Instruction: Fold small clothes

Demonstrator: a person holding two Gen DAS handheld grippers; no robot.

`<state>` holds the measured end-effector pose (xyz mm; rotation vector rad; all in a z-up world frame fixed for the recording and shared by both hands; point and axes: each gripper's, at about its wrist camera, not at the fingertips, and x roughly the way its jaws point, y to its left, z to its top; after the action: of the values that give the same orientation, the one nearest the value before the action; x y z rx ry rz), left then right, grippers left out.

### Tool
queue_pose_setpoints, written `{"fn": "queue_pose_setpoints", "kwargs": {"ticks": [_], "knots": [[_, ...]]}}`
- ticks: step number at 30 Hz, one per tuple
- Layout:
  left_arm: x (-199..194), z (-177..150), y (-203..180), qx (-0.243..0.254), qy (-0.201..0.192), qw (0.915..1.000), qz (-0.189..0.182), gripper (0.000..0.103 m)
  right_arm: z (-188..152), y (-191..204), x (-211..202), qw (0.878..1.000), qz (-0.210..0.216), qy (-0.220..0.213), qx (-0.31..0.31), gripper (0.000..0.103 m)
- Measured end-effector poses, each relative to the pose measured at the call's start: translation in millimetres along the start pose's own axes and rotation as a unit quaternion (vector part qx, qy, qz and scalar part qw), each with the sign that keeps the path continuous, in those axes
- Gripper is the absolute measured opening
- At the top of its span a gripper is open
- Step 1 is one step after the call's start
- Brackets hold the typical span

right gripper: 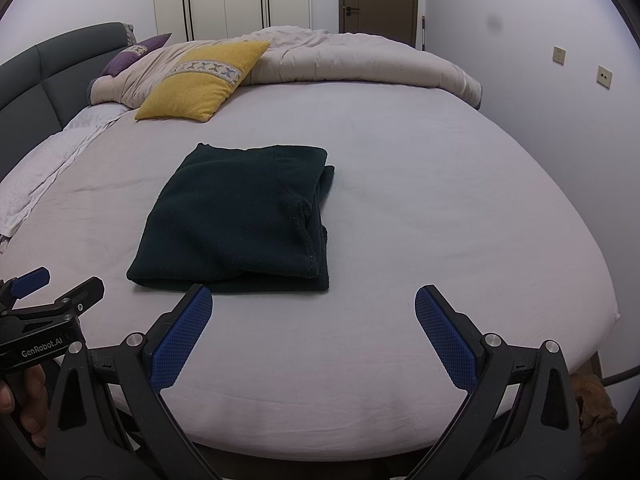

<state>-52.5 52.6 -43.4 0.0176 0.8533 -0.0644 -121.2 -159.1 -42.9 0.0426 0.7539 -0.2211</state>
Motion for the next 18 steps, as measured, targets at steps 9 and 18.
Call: {"fn": "queue_pose_setpoints", "kwargs": {"ticks": [9,18], "knots": [[0.1,0.2,-0.6,0.001,0.001,1.0,-0.001,0.103,-0.6,0.7,0.4,1.0,0.001,0.001,0.0,0.103],[0.4,-1.5,-1.0,0.005,0.003,1.0,-0.004,0.103,-1.2,0.2,0.8,1.0,0.001,0.002,0.0,0.103]]}}
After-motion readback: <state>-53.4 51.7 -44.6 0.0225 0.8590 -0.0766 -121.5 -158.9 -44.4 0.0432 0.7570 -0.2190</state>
